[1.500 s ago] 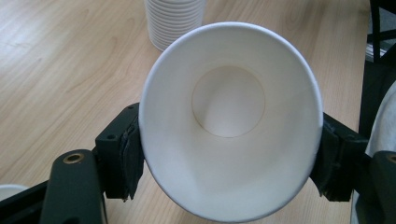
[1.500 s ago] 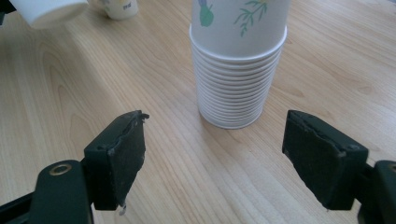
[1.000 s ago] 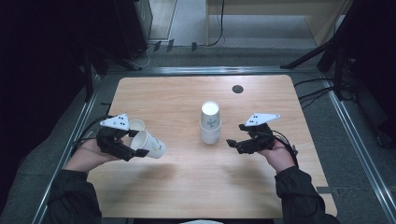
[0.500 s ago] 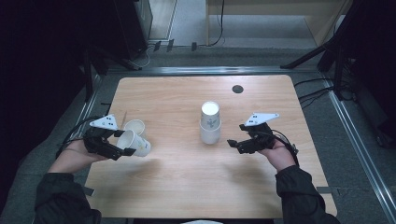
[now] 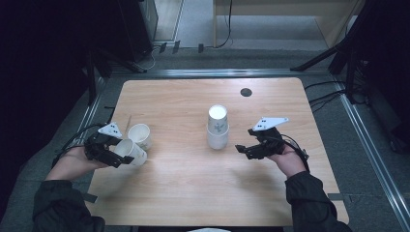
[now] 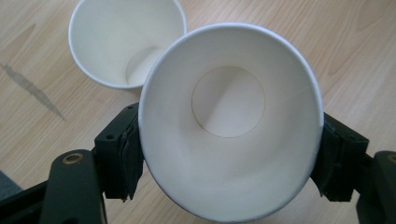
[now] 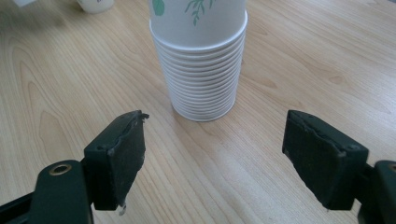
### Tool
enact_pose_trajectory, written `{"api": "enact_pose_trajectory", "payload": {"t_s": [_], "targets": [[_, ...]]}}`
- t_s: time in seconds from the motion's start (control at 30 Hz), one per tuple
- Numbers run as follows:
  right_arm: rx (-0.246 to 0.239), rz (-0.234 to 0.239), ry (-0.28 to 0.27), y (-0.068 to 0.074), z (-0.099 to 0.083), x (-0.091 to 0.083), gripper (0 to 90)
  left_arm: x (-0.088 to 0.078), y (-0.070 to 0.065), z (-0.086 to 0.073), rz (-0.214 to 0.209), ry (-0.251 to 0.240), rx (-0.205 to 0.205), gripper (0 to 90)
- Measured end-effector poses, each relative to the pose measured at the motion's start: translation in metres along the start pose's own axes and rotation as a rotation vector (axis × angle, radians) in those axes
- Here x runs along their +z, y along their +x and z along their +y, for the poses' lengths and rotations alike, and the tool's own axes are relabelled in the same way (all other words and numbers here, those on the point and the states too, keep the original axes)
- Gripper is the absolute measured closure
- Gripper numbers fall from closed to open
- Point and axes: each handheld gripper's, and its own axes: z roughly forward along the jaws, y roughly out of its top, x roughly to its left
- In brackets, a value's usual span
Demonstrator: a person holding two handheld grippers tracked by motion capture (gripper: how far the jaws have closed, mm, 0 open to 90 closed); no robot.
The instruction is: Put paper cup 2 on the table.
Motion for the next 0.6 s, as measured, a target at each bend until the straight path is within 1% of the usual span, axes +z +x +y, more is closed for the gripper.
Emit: {"api": "enact_pose_trajectory", "payload": {"t_s": [0.07, 0.17, 0.33, 0.37, 0.47, 0.5, 0.6], "targets": [[0.002, 0.0, 0.002, 0.0, 0.0, 0.0, 21.7, 0.004, 0.0, 0.0, 0.009, 0.031, 0.008, 23.6], [0.002, -0.001, 0.002, 0.0, 0.0, 0.0, 21.7, 0.009, -0.001, 0.001, 0.029, 0.061, 0.012, 23.3], [0.001, -0.002, 0.003, 0.0, 0.0, 0.001, 21.7, 0.013, -0.002, 0.004, 0.037, 0.088, 0.018, 23.0], [0.001, -0.001, 0.003, 0.0, 0.0, 0.001, 21.7, 0.014, -0.002, 0.004, 0.034, 0.093, 0.017, 23.0], [0.003, 0.001, 0.002, 0.0, 0.0, 0.0, 21.7, 0.016, -0.003, 0.004, 0.043, 0.113, 0.012, 23.0], [0.004, 0.002, 0.002, 0.0, 0.0, 0.0, 21.7, 0.017, -0.003, 0.004, 0.038, 0.12, 0.01, 23.0], [0.006, 0.001, -0.001, -0.001, 0.0, 0.0, 21.7, 0.021, -0.004, 0.004, 0.043, 0.146, 0.021, 22.6]]}}
